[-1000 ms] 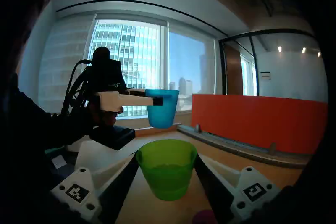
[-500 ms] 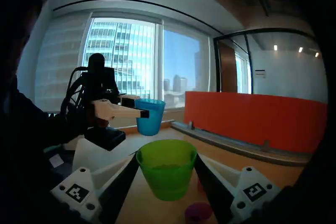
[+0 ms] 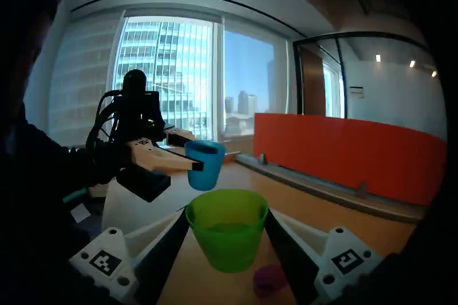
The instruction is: Pour water
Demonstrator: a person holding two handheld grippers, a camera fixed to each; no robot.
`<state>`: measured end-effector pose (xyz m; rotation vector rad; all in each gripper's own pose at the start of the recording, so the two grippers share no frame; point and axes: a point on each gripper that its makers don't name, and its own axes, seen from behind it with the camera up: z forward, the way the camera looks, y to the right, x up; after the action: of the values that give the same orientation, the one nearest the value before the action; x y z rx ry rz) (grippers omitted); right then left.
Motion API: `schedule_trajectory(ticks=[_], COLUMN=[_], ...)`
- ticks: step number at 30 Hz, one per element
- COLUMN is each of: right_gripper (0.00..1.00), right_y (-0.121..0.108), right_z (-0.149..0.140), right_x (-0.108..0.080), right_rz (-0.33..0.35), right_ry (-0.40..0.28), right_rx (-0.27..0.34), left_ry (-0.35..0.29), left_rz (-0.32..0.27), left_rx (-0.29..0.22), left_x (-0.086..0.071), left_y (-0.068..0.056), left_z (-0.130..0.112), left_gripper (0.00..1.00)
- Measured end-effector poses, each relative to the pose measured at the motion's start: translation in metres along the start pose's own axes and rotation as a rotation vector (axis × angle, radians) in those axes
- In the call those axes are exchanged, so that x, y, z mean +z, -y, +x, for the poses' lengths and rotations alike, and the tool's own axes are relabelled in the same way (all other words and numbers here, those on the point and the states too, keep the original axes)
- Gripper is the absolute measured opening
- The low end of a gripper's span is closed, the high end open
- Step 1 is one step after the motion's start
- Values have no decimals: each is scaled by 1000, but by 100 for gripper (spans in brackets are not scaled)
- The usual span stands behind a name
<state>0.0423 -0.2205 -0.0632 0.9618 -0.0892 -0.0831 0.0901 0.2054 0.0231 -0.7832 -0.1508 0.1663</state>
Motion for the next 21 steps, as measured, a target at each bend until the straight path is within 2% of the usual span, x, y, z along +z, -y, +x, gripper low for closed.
schedule_trajectory(ticks=[6, 14, 21], right_gripper=[92, 92, 92], right_y=[1, 4, 7], right_z=[-12, -35, -50], right_x=[-3, -6, -6], right_rz=[9, 32, 56], right_ry=[46, 121, 178], right_rx=[6, 9, -12], left_ry=[37, 108, 176], left_rz=[-12, -27, -43], left_rx=[-4, 18, 39], left_x=[2, 3, 9], left_y=[-5, -11, -18], left_z=[-16, -41, -65], left_gripper=[86, 86, 86])
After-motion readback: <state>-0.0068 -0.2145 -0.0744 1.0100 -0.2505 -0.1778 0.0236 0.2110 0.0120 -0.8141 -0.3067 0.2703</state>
